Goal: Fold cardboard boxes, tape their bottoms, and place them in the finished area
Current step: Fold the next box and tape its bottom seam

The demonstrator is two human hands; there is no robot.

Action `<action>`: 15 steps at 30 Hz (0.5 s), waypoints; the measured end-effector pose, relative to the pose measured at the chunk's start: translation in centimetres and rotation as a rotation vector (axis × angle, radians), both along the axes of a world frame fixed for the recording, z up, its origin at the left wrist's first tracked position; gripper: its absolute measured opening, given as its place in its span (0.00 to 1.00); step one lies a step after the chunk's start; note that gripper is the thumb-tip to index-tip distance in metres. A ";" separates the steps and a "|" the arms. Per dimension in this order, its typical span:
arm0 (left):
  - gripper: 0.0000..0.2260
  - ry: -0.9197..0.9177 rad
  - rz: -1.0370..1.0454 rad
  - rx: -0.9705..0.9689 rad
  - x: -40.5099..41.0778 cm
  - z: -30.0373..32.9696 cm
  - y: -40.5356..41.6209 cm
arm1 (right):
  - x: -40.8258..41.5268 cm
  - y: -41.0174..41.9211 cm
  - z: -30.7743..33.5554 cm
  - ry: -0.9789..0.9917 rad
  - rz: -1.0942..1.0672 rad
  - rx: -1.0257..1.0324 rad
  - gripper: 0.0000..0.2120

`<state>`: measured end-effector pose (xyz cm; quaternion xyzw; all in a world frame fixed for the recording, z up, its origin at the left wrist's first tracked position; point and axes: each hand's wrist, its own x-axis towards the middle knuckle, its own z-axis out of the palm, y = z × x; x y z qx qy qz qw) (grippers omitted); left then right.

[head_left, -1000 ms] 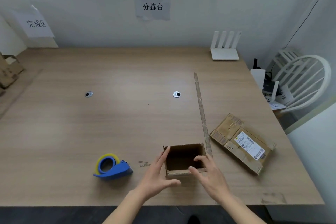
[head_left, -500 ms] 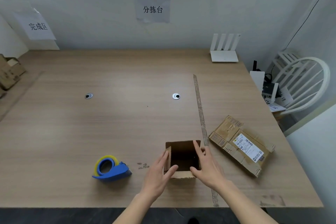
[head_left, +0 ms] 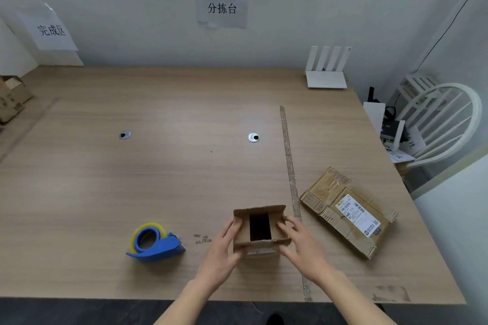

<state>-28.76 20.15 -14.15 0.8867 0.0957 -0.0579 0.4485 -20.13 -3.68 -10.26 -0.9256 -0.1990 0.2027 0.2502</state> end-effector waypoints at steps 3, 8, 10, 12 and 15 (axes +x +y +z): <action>0.26 -0.032 0.139 -0.030 0.6 0.6 -1.1 | 0.1 0.5 -0.3 -0.041 -0.128 0.105 0.23; 0.39 -0.008 0.301 -0.073 1.5 1.4 -2.3 | -0.3 2.3 -0.2 -0.054 -0.319 0.239 0.37; 0.51 0.017 0.302 -0.062 1.9 1.2 -1.9 | 0.0 2.2 -0.2 -0.026 -0.366 0.256 0.50; 0.53 0.032 0.257 -0.019 2.3 1.4 -1.5 | 0.3 2.1 -0.1 -0.008 -0.345 0.238 0.52; 0.36 0.037 0.135 0.072 2.7 1.7 -0.8 | 0.5 1.7 -0.2 -0.050 -0.218 0.158 0.32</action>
